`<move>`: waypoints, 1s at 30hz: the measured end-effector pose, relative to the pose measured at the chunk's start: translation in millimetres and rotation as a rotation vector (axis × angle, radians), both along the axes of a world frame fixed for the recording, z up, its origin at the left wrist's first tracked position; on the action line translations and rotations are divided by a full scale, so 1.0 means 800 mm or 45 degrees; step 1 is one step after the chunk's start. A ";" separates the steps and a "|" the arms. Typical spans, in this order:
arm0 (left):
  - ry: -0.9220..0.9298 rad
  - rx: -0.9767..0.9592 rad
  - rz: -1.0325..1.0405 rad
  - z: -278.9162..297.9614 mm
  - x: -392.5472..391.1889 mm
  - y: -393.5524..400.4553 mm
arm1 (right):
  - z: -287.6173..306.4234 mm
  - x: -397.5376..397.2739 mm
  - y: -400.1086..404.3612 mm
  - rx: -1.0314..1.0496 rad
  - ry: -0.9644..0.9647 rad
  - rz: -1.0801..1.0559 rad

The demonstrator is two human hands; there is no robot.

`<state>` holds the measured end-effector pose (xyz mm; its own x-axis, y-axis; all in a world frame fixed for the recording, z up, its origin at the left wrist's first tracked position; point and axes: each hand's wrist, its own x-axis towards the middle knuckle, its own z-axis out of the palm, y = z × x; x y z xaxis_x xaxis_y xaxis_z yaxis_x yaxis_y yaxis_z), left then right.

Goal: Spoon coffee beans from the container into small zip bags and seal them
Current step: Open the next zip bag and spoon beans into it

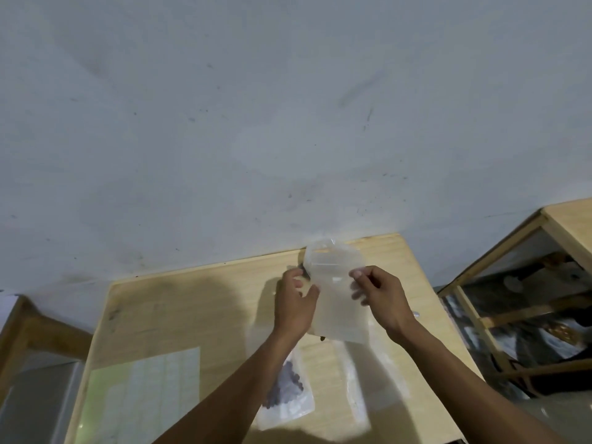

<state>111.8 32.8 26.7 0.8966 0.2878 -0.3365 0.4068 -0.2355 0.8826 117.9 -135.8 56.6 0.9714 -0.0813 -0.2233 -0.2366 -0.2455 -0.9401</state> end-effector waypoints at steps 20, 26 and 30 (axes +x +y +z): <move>-0.073 -0.824 0.070 0.084 0.017 0.051 | 0.040 0.022 0.070 0.204 -0.015 0.493; -0.086 -0.887 0.063 0.077 0.010 0.056 | 0.032 0.024 0.067 0.302 0.105 0.468; -0.071 -0.711 0.055 0.067 0.010 0.052 | 0.024 0.021 0.069 0.080 0.000 0.447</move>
<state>120.0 74.1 80.5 0.9088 0.1162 -0.4008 0.3550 0.2895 0.8889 135.1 -80.6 75.8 0.9376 0.2716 -0.2173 -0.1480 -0.2537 -0.9559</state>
